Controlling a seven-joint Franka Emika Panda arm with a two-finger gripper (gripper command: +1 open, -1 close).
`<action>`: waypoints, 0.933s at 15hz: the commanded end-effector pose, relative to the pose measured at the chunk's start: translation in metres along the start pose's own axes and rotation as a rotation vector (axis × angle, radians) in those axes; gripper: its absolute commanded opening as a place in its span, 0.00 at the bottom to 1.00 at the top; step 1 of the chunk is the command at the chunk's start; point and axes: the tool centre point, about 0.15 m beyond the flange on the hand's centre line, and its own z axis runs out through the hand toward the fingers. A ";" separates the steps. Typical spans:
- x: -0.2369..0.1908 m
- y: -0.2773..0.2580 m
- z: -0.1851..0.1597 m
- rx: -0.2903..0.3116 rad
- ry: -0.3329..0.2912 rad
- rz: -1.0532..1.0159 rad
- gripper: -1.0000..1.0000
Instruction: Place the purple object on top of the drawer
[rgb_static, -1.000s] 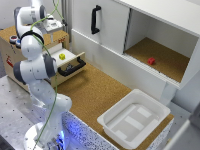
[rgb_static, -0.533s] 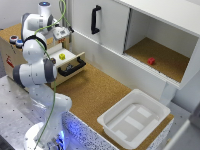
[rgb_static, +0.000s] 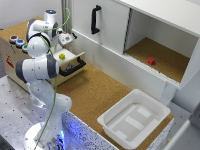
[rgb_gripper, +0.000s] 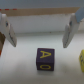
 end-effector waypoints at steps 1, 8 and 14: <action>-0.001 0.002 0.043 -0.007 0.039 -0.015 1.00; -0.005 0.008 0.057 -0.006 -0.010 -0.027 0.00; -0.008 0.007 0.056 -0.012 -0.030 -0.031 0.00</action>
